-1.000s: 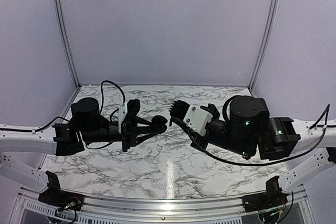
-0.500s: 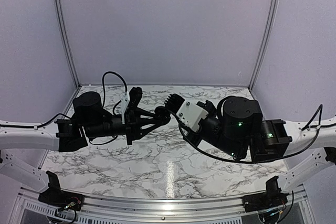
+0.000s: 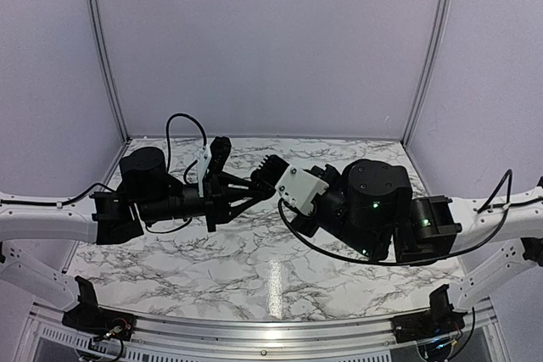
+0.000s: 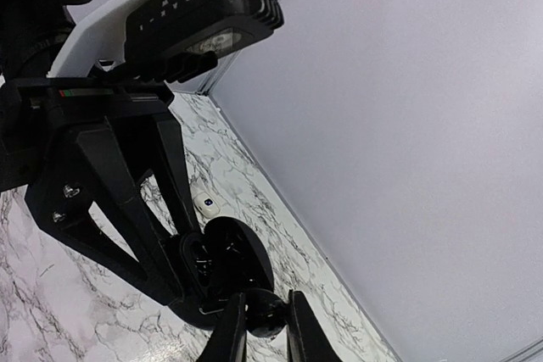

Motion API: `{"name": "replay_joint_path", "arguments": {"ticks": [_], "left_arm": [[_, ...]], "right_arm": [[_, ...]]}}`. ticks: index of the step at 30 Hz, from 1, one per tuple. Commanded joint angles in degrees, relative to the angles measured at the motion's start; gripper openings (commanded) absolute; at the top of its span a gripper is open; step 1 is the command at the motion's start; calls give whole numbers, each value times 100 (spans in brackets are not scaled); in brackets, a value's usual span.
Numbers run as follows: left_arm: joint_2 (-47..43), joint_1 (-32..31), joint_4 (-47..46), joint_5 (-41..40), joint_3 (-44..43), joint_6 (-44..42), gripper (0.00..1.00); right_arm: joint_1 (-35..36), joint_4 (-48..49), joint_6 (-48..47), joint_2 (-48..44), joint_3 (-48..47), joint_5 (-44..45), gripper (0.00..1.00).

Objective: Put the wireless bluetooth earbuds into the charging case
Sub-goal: Insert the left earbud into the left side groove of the charging case.

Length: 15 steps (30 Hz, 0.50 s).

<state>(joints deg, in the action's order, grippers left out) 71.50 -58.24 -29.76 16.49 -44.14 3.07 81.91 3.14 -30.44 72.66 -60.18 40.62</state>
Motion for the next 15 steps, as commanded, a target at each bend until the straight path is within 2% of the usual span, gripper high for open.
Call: {"name": "replay_joint_path", "arguments": {"ticks": [1, 15], "left_arm": [[13, -8, -187, 12, -165, 62, 1], [-13, -6, -189, 175, -130, 44, 0]], "right_arm": [[48, 220, -74, 113, -204, 77, 8], [53, 317, -120, 189, -344, 169, 8]]}}
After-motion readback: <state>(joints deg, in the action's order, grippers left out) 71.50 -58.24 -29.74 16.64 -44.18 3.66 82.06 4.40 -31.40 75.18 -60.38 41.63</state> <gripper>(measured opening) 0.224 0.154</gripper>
